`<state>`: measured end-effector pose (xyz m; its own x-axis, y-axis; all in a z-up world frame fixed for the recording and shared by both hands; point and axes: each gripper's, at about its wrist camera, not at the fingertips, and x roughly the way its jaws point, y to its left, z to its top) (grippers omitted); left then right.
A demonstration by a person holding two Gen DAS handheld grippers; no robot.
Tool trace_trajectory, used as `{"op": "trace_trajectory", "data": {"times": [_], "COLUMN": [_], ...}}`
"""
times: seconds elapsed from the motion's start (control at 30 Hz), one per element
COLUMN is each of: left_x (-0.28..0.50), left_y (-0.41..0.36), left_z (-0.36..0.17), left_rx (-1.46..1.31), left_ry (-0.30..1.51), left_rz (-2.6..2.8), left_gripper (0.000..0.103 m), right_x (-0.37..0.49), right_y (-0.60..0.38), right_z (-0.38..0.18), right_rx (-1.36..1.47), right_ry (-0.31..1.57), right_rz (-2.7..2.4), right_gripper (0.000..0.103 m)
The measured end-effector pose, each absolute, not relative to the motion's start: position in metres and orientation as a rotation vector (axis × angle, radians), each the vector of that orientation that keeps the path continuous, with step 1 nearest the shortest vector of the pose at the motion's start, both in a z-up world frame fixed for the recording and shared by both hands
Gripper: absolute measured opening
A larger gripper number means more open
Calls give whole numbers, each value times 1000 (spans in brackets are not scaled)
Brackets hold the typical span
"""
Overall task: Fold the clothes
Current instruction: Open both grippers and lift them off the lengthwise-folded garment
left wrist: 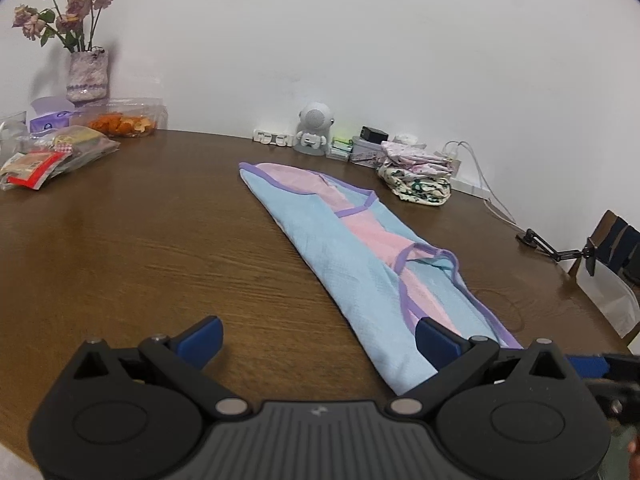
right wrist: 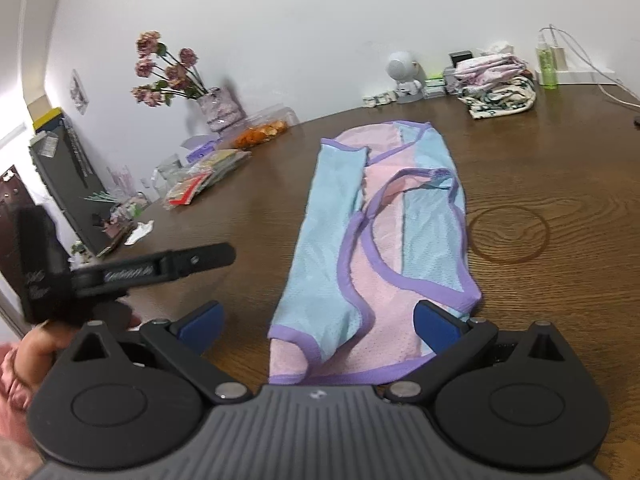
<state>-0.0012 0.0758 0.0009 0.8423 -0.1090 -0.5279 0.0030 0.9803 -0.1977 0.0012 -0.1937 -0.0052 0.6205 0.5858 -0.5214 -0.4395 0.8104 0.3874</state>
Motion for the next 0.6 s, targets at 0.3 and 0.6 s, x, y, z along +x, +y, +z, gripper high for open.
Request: {"op": "trace_trajectory", "data": {"times": [0.3,0.6], "left_x": [-26,-33], "left_y": [66,67], "left_z": [3,0], "left_rx": [-182,-191], "left_ry": [548,548], "left_rz": [-60,-80], "left_gripper": [103,103], "right_x": [-19,-25], "right_y": [-198,-203], "right_z": [1,-4], "right_rx": [181,177], "right_ry": [656,665], "right_rz": [530,509], "right_gripper": [103,103]}}
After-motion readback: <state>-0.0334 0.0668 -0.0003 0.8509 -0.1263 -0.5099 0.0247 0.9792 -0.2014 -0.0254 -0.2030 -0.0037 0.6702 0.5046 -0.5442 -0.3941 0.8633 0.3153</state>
